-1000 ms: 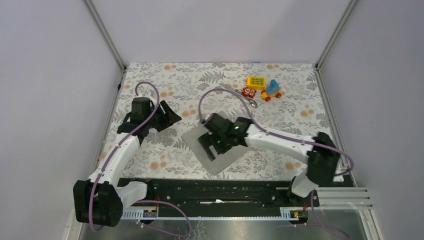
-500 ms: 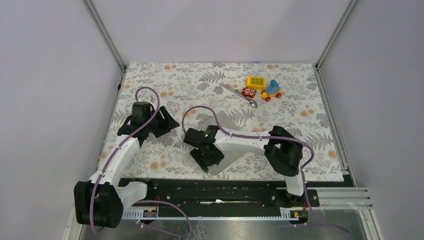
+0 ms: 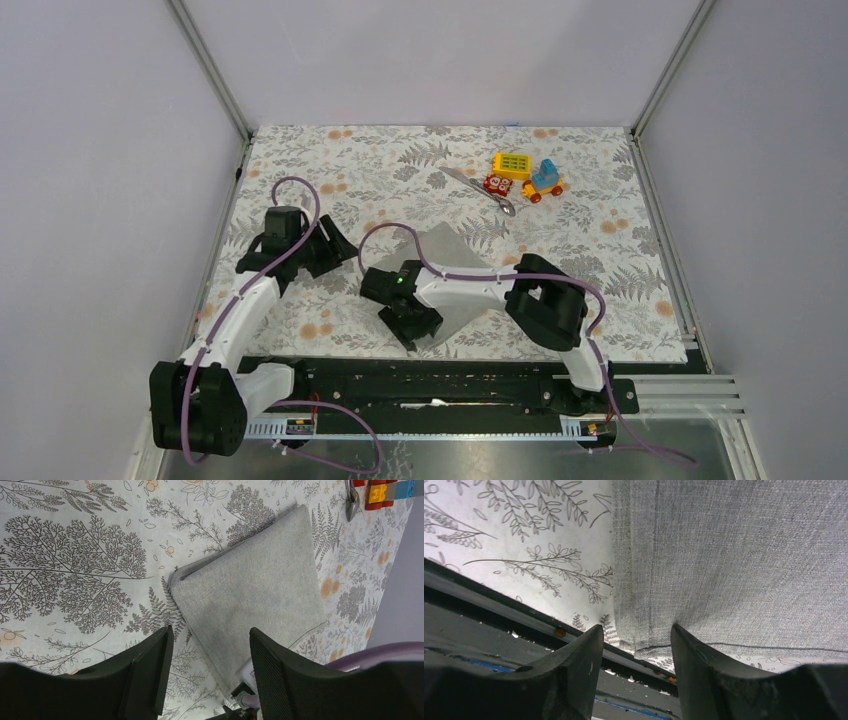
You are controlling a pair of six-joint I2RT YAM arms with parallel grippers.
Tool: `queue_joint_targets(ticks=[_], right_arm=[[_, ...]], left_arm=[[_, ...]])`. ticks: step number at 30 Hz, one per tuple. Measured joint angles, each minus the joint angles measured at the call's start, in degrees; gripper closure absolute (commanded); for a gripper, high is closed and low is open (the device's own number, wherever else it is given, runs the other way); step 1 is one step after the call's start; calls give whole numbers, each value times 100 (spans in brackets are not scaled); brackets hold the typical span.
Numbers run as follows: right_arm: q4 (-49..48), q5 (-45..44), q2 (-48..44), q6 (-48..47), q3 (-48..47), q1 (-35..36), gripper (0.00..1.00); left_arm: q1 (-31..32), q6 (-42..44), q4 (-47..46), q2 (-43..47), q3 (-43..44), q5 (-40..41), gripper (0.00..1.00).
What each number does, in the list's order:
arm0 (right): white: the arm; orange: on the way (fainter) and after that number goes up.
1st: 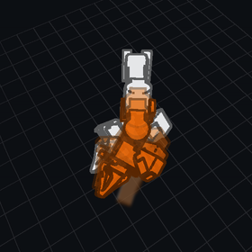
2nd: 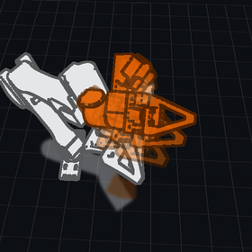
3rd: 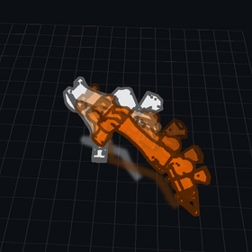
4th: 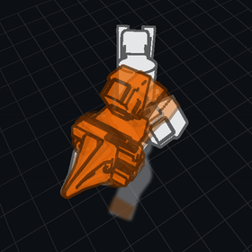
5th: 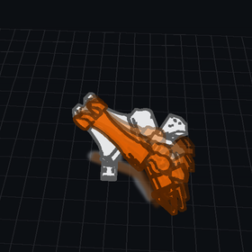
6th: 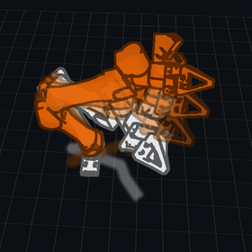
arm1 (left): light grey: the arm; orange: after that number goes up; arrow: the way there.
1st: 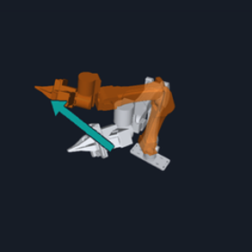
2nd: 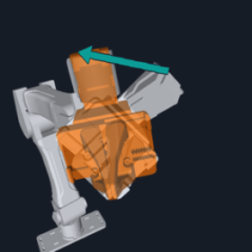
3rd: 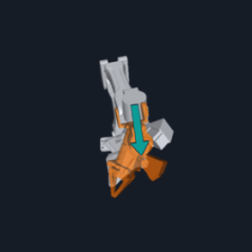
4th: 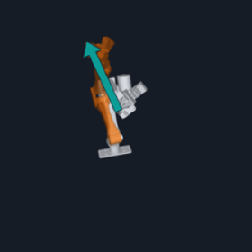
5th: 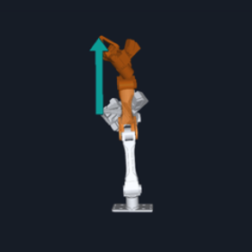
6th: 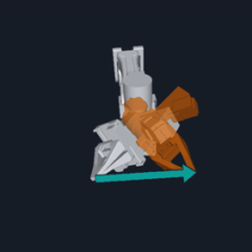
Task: Fold the napkin into a case and place the utensils inside
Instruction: Pick up the lower triangle-folded napkin from the center of the board.
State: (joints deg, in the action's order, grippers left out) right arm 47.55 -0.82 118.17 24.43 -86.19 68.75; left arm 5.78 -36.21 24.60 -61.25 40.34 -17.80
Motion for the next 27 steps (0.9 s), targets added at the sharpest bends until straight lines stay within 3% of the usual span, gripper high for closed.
queue_joint_targets(ticks=[4, 13, 16, 22, 27], right_arm=[[-92, -103, 28, 2, 94, 2, 51], [-380, -669, -216, 37, 542, 59, 83], [-546, -804, -365, 7, 715, 74, 99], [-898, -807, -643, -55, 1047, 79, 100], [-1578, -452, -1141, -186, 1681, -9, 100]], left_arm=[[-42, 0, -33, 0, 0, -33, 37], [-114, 39, -31, 2, 0, -83, 37], [-129, 42, -74, 2, -55, -138, 36], [-140, -87, -317, -2, -446, -476, 33], [-144, -763, -1235, -72, -1191, -1156, 30]])
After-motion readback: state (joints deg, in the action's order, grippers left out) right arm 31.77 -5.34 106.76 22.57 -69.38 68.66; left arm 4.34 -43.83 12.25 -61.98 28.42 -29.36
